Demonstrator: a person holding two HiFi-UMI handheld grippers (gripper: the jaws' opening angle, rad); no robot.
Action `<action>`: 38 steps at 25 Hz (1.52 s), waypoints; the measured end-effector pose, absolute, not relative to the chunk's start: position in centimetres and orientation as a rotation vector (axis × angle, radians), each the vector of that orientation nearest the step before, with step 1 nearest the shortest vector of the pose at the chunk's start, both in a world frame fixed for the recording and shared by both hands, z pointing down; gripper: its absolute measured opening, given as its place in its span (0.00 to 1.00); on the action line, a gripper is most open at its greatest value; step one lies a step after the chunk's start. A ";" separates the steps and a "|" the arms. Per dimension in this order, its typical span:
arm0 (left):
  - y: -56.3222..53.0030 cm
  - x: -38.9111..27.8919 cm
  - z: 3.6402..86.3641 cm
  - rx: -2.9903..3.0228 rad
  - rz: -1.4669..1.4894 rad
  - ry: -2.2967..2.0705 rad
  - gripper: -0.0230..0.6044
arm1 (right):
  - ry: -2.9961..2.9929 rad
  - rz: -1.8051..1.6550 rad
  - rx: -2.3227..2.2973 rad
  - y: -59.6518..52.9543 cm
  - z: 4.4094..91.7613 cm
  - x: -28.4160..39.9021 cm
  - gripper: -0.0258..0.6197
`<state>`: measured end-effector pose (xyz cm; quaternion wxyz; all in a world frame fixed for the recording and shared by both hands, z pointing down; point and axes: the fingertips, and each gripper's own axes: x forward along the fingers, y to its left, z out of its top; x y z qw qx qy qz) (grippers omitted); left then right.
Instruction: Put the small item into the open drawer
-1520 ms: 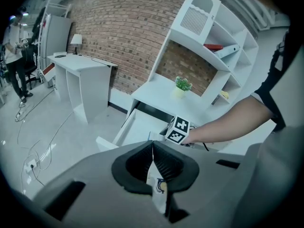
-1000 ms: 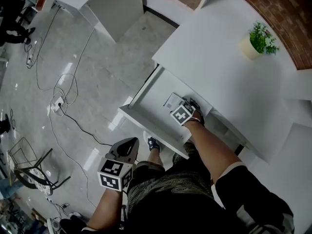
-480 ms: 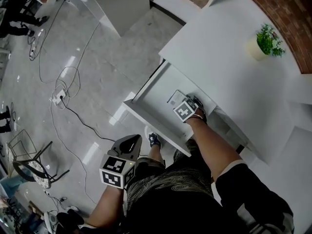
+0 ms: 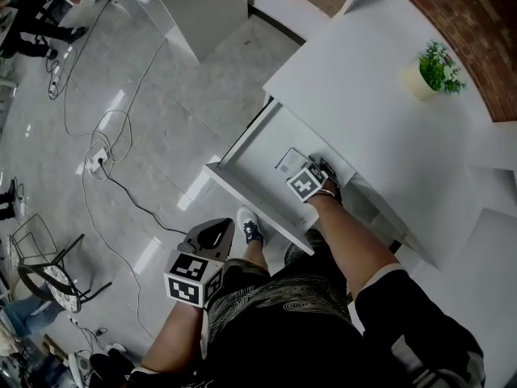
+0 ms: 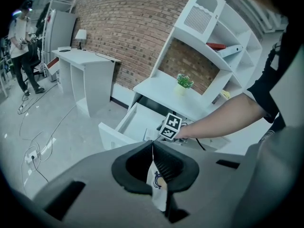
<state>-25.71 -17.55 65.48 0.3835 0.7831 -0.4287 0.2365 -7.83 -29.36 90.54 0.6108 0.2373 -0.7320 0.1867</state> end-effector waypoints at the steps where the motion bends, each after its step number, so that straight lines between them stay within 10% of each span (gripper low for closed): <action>1: -17.6 -25.6 65.2 2.005 0.600 -1.092 0.06 | -1.690 0.422 0.546 -29.3 90.1 -7.8 0.69; 15: -18.5 -25.3 59.3 2.158 0.552 -1.068 0.06 | -1.866 0.407 0.653 -26.8 78.4 -9.3 0.66; 25: -19.1 -23.9 54.8 2.318 0.525 -0.985 0.06 | -2.140 0.388 0.885 -23.0 64.6 -10.4 0.05; 38: -17.4 -19.8 48.6 2.431 0.437 -0.995 0.06 | -2.524 0.534 0.942 -17.3 50.8 -9.8 0.05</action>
